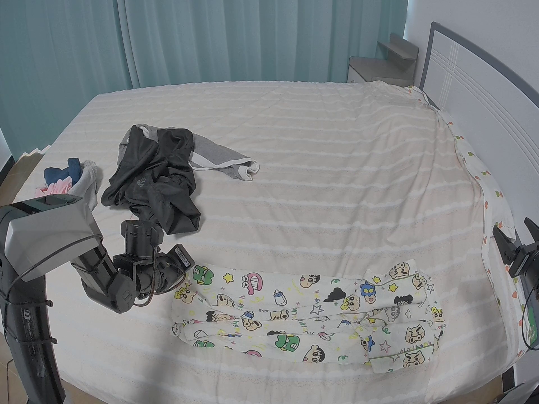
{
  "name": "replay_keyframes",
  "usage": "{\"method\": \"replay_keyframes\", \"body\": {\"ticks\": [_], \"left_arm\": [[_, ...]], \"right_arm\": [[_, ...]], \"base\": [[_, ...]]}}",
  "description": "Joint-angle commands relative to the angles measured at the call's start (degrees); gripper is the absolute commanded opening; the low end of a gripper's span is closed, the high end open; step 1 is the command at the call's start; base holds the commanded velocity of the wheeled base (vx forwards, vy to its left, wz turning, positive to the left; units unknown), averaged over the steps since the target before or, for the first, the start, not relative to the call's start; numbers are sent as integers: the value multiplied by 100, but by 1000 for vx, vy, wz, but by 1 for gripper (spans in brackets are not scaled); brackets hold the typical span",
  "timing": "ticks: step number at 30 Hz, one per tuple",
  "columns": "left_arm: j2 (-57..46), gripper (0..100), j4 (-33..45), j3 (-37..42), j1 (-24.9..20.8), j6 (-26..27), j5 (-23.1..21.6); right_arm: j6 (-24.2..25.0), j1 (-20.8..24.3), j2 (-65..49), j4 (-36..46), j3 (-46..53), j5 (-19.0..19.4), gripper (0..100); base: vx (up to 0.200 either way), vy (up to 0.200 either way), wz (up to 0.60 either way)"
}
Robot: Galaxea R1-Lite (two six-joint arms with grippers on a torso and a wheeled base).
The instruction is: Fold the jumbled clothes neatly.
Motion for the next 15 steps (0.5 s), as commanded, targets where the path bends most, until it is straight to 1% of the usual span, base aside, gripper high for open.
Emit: {"method": "replay_keyframes", "body": {"ticks": [1, 4, 8, 9, 10, 11, 15], "left_arm": [[-88, 0, 0, -1, 5, 40, -4], [-9, 0, -9, -71, 13, 154, -4], [114, 0, -27, -247, 40, 154, 32], [210, 0, -18, -423, 49, 154, 172], [210, 0, -18, -423, 49, 154, 172], [333, 0, 0, -625, 49, 163, 357], [413, 0, 26, -695, 40, 171, 410]], "right_arm": [[-2, -1, 5, -2, 101, 3, 100], [-2, -1, 13, -2, 101, 3, 100], [-2, -1, 13, -2, 101, 3, 100], [-2, -1, 5, -2, 101, 3, 100], [-2, -1, 5, -2, 101, 3, 100], [-2, -1, 5, -2, 101, 3, 100], [-2, -1, 5, -2, 101, 3, 100]], "base": [[0, 0, 0], [0, 0, 0], [0, 0, 0], [0, 0, 0], [0, 0, 0], [0, 0, 0], [0, 0, 0]]}}
